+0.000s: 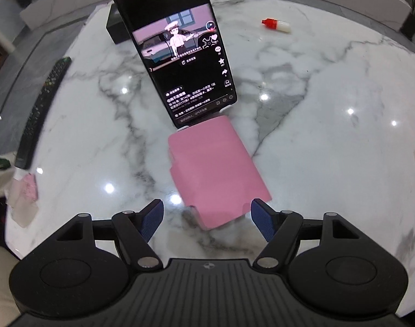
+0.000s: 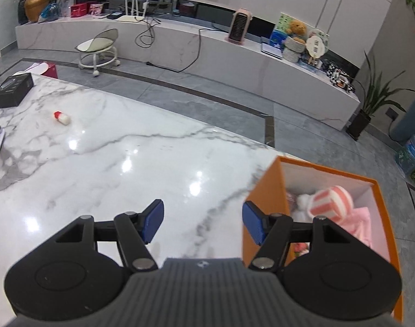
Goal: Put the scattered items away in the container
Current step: 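Move both tools back from the box toward the pink card and bottle, then grasp the pink card with the left tool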
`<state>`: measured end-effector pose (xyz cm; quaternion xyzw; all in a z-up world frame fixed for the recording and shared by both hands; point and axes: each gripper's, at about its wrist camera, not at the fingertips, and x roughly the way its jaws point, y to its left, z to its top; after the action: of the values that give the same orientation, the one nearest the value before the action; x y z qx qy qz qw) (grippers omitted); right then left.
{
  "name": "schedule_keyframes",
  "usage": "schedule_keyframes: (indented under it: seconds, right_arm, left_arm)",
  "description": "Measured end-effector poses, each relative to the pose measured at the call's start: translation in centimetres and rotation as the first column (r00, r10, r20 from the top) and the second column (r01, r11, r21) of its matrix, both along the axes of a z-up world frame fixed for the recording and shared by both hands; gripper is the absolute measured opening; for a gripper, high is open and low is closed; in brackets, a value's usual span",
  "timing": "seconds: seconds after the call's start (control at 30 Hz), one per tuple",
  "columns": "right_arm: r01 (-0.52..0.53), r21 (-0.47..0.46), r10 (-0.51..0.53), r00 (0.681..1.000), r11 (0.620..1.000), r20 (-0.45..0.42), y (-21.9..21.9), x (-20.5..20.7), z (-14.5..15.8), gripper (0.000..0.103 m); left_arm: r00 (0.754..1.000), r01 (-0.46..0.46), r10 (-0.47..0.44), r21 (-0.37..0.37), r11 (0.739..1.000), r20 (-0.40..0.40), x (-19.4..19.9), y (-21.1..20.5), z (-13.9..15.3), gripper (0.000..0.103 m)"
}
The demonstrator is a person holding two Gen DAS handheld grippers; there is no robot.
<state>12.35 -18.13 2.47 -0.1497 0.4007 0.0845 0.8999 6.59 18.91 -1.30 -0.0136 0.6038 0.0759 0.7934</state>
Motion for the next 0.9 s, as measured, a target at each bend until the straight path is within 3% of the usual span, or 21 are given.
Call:
schedule_keyframes:
  seconds: [0.43,0.63,0.8,0.9]
  right_arm:
    - [-0.052,0.001,0.052,0.998,0.999,-0.020,1.6,-0.1,-0.8,0.067]
    - [-0.066,-0.003,0.066,0.997,0.998,-0.026,2.0,-0.2,-1.0,0.067]
    - [-0.070,-0.002,0.069,0.997,0.998,-0.026,2.1,-0.2,-0.9,0.067]
    - [-0.070,0.001,0.070,0.997,0.998,-0.022,2.0,-0.2,-0.8,0.067]
  left_arm:
    - [0.984,-0.179,0.180,-0.066,0.982,0.008,2.4,0.9,-2.1,0.084]
    - [0.970,-0.244,0.244,-0.055,0.968,-0.005,3.1,1.0,-3.0,0.094]
    - [0.982,-0.179,0.180,0.030,0.983,-0.051,3.4,-0.6,-4.1,0.097]
    - [0.993,-0.104,0.106,0.038,0.994,-0.058,3.3,-2.2,-4.2,0.096]
